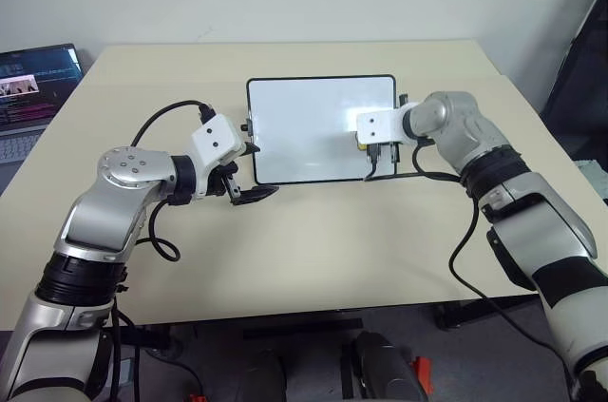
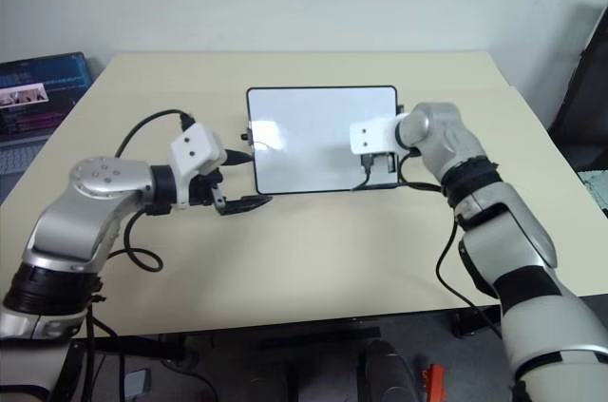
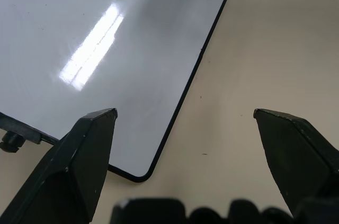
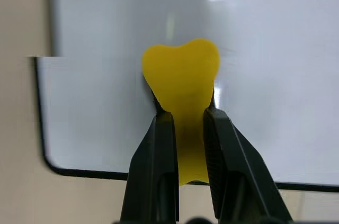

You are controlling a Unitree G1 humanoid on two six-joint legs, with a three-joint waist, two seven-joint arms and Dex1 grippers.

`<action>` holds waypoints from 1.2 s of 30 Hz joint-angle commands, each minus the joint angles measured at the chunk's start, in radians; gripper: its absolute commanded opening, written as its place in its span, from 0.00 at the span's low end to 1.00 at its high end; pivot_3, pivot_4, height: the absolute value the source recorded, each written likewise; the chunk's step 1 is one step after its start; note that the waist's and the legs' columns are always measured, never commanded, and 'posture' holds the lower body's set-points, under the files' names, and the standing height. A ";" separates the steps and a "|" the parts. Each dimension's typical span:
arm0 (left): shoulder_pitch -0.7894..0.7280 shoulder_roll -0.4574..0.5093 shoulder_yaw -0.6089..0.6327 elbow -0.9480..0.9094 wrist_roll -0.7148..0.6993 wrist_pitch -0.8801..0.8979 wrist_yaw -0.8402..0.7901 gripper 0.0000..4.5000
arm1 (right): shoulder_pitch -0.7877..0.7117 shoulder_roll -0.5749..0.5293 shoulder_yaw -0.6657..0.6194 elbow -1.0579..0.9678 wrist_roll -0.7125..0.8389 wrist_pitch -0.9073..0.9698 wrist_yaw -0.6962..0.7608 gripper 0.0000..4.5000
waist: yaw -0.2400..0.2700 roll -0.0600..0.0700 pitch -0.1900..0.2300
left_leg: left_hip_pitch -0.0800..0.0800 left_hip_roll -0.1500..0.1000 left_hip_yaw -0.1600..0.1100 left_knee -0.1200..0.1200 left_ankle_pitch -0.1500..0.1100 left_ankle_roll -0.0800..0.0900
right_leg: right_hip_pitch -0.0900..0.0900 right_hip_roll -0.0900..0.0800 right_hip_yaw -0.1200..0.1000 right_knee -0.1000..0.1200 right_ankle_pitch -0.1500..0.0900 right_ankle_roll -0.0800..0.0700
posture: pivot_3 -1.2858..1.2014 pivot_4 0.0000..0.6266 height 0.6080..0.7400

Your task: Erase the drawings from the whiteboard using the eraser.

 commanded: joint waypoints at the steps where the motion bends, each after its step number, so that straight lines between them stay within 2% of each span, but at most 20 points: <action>1: -0.028 0.007 0.018 -0.014 0.007 -0.019 0.002 1.00 | -0.055 -0.004 -0.030 0.045 -0.004 0.000 -0.085 0.08 | 0.000 0.000 0.000 | -0.002 0.000 0.000 0.000 0.000 0.000 | -0.002 0.000 0.000 0.000 0.002 0.003 | 0.52 0.24 1.00; 4: -0.029 0.007 0.017 -0.013 0.006 -0.020 0.000 1.00 | -0.058 -0.008 -0.035 0.049 0.015 -0.009 -0.051 0.08 | 0.000 0.000 0.000 | -0.005 0.000 0.000 -0.002 0.000 0.000 | -0.004 0.000 -0.001 -0.001 0.002 0.003 | 0.52 0.24 1.00; 8: -0.031 0.001 0.020 -0.013 -0.006 -0.015 -0.006 1.00 | 0.015 -0.027 -0.114 -0.121 0.184 0.049 0.232 0.08 | 0.003 0.002 0.001 | -0.007 0.000 -0.001 -0.002 0.000 0.000 | -0.005 0.000 -0.002 -0.002 0.002 0.003 | 0.52 0.24 1.00; 11: -0.036 -0.006 0.022 -0.027 -0.029 -0.001 -0.018 1.00 | 0.045 -0.060 -0.183 -0.283 0.288 0.140 0.354 0.08 | 0.004 0.007 0.005 | -0.012 0.000 -0.002 -0.001 0.000 0.000 | -0.008 0.000 -0.003 -0.003 0.002 0.003 | 0.52 0.24 1.00; 16: -0.063 -0.047 0.018 -0.056 -0.079 0.025 -0.033 1.00 | 0.103 -0.200 -0.287 -0.502 0.415 0.282 0.477 0.07 | 0.026 0.010 0.008 | -0.017 0.000 -0.004 -0.002 0.000 0.000 | -0.013 0.000 -0.005 -0.002 0.004 -0.002 | 0.52 0.24 1.00; 20: -0.077 -0.089 -0.013 -0.073 -0.098 0.040 -0.039 1.00 | 0.162 -0.297 -0.330 -0.583 0.455 0.359 0.498 0.07 | 0.033 0.010 0.008 | -0.017 0.000 -0.004 -0.003 -0.002 -0.002 | -0.012 -0.001 -0.006 -0.005 0.003 -0.002 | 0.52 0.24 1.00; 23: -0.092 -0.154 -0.077 -0.082 -0.090 0.034 -0.048 1.00 | 0.220 -0.381 -0.365 -0.574 0.480 0.408 0.506 0.07 | 0.036 0.010 0.008 | -0.017 0.000 -0.003 -0.002 -0.003 -0.003 | -0.011 -0.001 -0.006 -0.006 0.003 -0.001 | 0.52 0.24 1.00; 28: -0.124 -0.265 -0.164 -0.058 -0.070 0.015 -0.058 1.00 | 0.270 -0.494 -0.382 -0.427 0.461 0.406 0.446 0.07 | 0.036 0.011 0.009 | -0.017 -0.001 -0.002 -0.002 -0.003 -0.003 | -0.011 -0.002 -0.005 -0.006 0.003 -0.001 | 0.52 0.24 1.00; 36: -0.170 -0.320 -0.223 0.007 -0.023 -0.042 -0.077 1.00 | 0.266 -0.532 -0.316 -0.133 0.385 0.318 0.398 0.07 | 0.024 0.011 0.009 | -0.015 -0.001 0.002 -0.002 -0.003 -0.003 | -0.011 -0.002 0.000 -0.006 0.003 -0.001 | 0.52 0.24 1.00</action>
